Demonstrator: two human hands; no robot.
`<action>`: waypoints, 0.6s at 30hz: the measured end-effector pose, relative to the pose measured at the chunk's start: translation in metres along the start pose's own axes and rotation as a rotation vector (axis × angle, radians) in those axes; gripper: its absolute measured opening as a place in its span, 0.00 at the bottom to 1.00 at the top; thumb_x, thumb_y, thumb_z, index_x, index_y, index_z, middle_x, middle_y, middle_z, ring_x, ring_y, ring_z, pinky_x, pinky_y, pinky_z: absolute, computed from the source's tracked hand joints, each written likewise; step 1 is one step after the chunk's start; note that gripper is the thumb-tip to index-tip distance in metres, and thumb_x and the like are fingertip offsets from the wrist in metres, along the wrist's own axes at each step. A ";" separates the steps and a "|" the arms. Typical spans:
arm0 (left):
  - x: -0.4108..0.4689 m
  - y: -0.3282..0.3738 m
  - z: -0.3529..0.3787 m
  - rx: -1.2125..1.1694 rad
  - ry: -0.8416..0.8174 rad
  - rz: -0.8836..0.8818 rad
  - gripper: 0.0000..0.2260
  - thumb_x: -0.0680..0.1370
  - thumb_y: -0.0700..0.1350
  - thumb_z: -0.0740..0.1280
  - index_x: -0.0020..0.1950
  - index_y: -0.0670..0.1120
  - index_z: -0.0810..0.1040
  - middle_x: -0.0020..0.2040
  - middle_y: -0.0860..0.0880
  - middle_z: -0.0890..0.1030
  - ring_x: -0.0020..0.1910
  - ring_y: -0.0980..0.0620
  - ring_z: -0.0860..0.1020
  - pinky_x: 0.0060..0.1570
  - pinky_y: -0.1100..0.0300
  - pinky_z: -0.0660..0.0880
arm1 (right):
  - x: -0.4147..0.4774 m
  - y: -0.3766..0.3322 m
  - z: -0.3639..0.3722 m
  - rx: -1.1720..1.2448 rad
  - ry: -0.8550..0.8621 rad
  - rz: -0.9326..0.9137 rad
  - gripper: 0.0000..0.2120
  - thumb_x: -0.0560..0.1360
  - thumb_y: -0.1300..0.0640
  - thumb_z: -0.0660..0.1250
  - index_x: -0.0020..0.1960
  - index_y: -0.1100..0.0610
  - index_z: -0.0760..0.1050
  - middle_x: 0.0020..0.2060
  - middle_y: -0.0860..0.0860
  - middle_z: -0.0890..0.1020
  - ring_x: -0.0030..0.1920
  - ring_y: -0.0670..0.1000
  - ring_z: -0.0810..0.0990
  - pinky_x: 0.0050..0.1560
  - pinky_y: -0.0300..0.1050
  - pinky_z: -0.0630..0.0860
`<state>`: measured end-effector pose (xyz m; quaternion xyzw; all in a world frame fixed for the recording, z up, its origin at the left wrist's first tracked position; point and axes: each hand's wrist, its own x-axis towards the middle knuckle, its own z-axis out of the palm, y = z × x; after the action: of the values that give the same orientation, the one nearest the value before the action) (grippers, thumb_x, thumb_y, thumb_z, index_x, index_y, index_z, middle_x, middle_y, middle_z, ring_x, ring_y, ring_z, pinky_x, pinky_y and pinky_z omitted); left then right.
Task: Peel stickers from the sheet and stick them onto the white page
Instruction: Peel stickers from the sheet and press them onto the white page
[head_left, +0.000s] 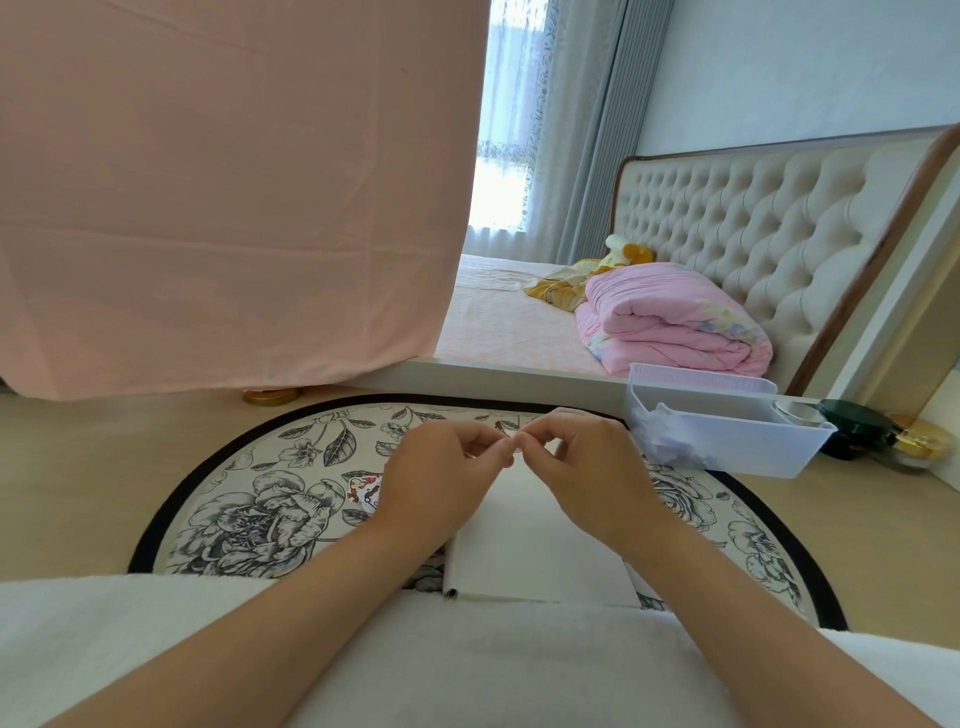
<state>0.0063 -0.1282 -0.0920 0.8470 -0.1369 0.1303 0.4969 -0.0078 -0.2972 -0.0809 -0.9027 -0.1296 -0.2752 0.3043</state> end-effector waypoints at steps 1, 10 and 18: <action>0.000 0.001 0.000 -0.016 -0.005 -0.010 0.08 0.76 0.55 0.71 0.39 0.57 0.85 0.36 0.64 0.84 0.37 0.60 0.81 0.45 0.53 0.80 | 0.000 0.000 0.000 -0.028 0.001 -0.015 0.06 0.76 0.51 0.70 0.41 0.45 0.83 0.37 0.39 0.83 0.35 0.42 0.77 0.38 0.42 0.75; 0.004 -0.005 0.002 -0.065 -0.011 -0.008 0.07 0.75 0.51 0.71 0.37 0.55 0.82 0.35 0.58 0.84 0.30 0.60 0.75 0.36 0.58 0.76 | -0.001 -0.004 0.002 -0.042 -0.011 -0.025 0.06 0.75 0.51 0.70 0.41 0.45 0.82 0.36 0.38 0.81 0.34 0.41 0.76 0.37 0.39 0.73; 0.005 -0.005 0.000 -0.061 -0.075 0.053 0.08 0.79 0.50 0.68 0.40 0.56 0.81 0.37 0.61 0.83 0.34 0.59 0.74 0.36 0.68 0.70 | 0.003 0.001 0.000 0.149 -0.090 0.101 0.07 0.76 0.51 0.69 0.41 0.47 0.83 0.36 0.38 0.82 0.31 0.49 0.79 0.42 0.49 0.79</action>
<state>0.0129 -0.1266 -0.0946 0.8318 -0.1816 0.1075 0.5134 -0.0052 -0.2974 -0.0795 -0.8944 -0.1176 -0.2084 0.3779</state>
